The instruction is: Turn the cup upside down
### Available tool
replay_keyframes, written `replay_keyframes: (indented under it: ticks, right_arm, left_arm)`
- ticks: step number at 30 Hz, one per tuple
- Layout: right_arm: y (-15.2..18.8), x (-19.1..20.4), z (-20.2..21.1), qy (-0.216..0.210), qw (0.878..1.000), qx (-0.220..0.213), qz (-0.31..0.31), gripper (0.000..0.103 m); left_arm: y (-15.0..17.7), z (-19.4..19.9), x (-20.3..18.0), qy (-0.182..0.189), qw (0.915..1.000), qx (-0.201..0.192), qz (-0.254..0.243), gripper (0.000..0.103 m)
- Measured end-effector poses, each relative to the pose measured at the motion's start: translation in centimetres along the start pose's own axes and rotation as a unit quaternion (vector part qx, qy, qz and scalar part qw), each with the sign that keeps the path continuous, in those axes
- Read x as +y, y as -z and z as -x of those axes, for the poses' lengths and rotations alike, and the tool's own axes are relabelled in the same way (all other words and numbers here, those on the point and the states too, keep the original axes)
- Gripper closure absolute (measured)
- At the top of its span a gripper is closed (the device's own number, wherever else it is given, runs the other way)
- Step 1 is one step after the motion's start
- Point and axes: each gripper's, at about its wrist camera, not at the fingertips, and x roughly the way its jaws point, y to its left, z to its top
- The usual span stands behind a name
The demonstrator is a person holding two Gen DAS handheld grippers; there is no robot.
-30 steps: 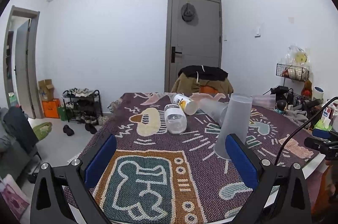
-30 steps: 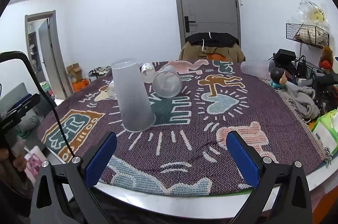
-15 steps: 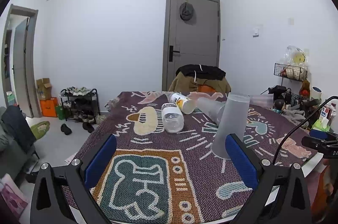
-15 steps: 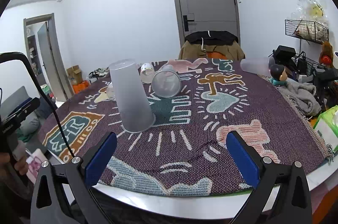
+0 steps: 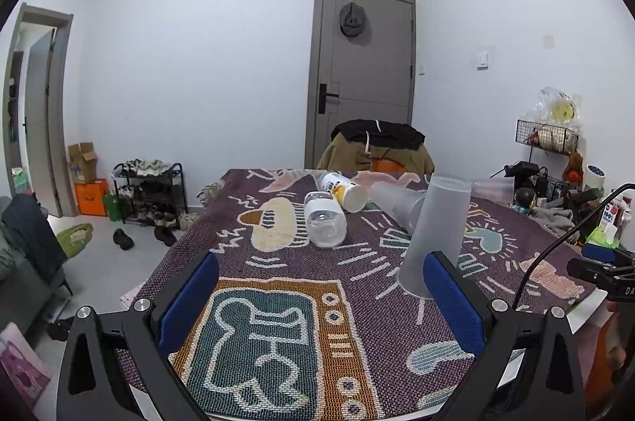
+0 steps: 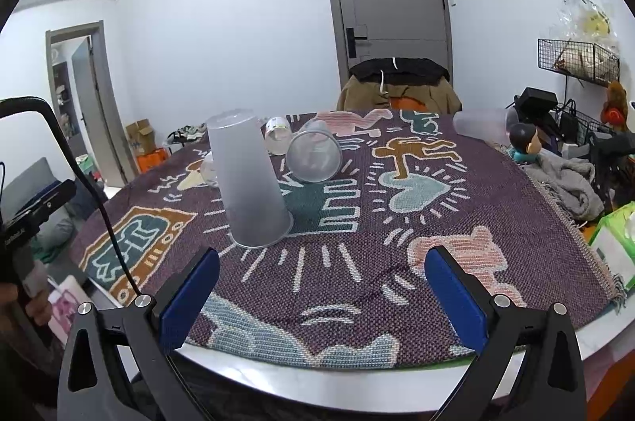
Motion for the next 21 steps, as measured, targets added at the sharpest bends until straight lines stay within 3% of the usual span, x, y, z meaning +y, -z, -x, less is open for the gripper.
replay_keyframes:
  ticks: [21]
  right_arm:
    - [-0.40,-0.54,0.06,0.003,1.000,0.005,0.008,0.000]
  left_arm:
    - [0.09,-0.30,-0.22,0.005,1.0000,0.003,0.003,0.000]
